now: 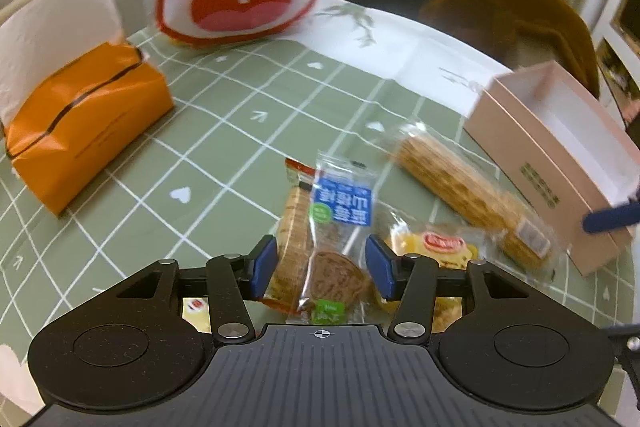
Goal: Organize snacks
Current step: 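Grasp the blue-labelled biscuit packet with the left tool while the right tool grasps a wafer bar, then lift the biscuit packet with the left tool while the right tool lifts the wafer bar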
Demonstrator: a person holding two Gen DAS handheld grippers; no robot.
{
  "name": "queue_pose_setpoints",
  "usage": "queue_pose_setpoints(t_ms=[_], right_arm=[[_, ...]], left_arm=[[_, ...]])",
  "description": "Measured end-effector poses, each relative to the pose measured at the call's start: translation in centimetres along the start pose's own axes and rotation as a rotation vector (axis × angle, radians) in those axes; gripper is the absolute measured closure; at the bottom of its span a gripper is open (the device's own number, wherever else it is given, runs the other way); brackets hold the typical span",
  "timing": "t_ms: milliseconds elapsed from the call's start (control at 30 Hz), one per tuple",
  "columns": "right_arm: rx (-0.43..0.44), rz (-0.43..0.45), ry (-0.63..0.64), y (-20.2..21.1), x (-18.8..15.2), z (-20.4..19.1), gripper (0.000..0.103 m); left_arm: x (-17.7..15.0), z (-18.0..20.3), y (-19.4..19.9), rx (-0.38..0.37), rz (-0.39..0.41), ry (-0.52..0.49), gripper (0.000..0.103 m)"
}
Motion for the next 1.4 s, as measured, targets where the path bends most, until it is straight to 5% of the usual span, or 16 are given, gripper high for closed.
queue_pose_setpoints(t_ms=[200, 333, 567, 733, 900, 1167, 1400], right_arm=[[0.023, 0.01, 0.046, -0.2, 1.2, -0.8, 0.0], [0.048, 0.029, -0.031, -1.0, 3.2, -0.2, 0.0], [0.102, -0.011, -0.219, -5.1, 5.5, 1.0, 0.004], [0.083, -0.062, -0.173, -7.2, 5.5, -0.8, 0.004], [0.1, -0.093, -0.135, -8.4, 4.2, -2.2, 0.031], [0.147, -0.087, -0.098, -3.7, 0.0, -2.2, 0.066], [0.172, -0.062, -0.138, 1.4, -5.9, 0.7, 0.069]], left_arm=[[-1.9, 1.3, 0.0, 0.064, -0.054, -0.056, 0.048], [-3.0, 0.5, 0.9, 0.075, -0.029, 0.049, 0.057], [-4.9, -0.2, 4.1, 0.092, -0.003, 0.133, 0.058], [-6.0, -2.3, 5.9, 0.139, 0.02, 0.267, 0.059], [-7.0, -3.3, 6.9, 0.047, 0.013, 0.38, 0.059], [-7.4, 0.5, 9.2, -0.107, 0.048, 0.393, 0.059], [-8.3, 6.5, 11.2, -0.203, 0.038, 0.345, 0.059]])
Point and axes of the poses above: each gripper's, at about its wrist camera, not at the fingertips, and y roughly against the way its jaws point, z to its right, x to its top, the point moved 4 cm from there along -y, roughly the way its jaws point, and after that the axes turned 8 degrees about x, right-handed, at the moved point
